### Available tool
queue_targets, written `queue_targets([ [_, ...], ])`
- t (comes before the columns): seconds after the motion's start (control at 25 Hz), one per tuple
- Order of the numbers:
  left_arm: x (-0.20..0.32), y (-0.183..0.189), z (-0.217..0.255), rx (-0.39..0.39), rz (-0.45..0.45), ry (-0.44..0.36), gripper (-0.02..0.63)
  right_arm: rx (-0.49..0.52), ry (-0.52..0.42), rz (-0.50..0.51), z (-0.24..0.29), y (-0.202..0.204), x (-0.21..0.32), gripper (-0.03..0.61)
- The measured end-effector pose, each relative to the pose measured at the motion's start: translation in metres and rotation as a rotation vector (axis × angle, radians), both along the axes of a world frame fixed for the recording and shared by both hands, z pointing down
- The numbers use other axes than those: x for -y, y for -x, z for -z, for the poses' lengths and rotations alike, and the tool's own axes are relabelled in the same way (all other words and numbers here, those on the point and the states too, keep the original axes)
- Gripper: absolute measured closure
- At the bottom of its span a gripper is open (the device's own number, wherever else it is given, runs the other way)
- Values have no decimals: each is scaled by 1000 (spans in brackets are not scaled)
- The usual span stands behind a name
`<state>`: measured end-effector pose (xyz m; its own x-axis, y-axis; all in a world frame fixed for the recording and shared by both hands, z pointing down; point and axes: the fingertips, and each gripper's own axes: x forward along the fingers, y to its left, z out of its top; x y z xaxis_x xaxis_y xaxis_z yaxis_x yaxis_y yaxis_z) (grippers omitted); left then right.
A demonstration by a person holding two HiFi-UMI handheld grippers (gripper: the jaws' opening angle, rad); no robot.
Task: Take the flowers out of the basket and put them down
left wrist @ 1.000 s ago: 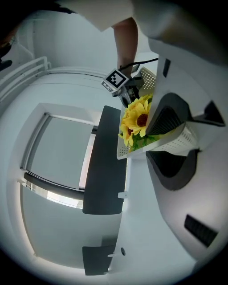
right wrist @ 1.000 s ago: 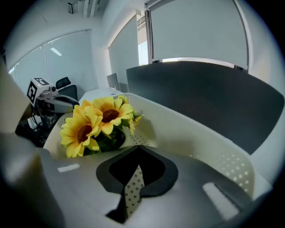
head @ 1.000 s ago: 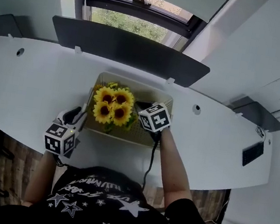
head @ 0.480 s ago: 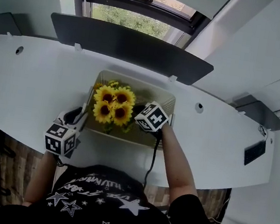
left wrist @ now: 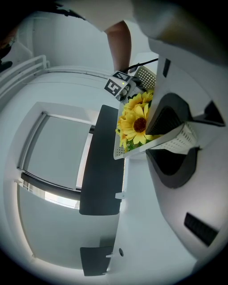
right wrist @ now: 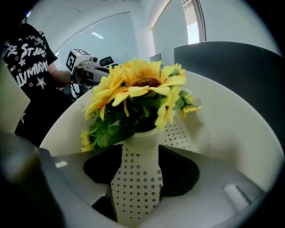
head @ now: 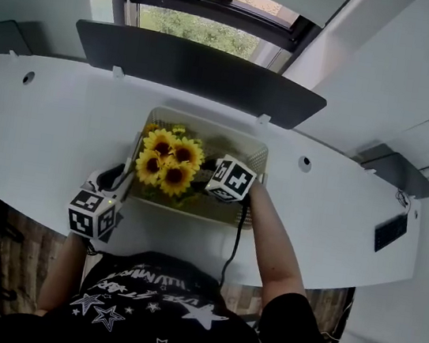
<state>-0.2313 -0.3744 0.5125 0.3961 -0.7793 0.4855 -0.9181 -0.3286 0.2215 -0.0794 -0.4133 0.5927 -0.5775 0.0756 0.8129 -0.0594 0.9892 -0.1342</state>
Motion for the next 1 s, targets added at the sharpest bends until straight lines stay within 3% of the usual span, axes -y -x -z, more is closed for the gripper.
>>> queue_targets([
  [0.2, 0, -1, 0, -4, 5, -1, 512, -34, 44, 58, -13, 3, -20, 255],
  [0.32, 1, -1, -1, -4, 7, -2, 512, -7, -19, 20, -14, 12, -15, 234],
  [0.56, 0, -2, 0, -4, 10, -3, 512, 72, -156, -57, -15, 33, -3, 131],
  [0.8, 1, -1, -2, -12, 19, 2, 512, 137, -197, -86, -25, 53, 1, 124],
  [1.0, 1, -1, -2, -25, 34, 6, 514, 182, -157, -131, -26, 60, 1, 115],
])
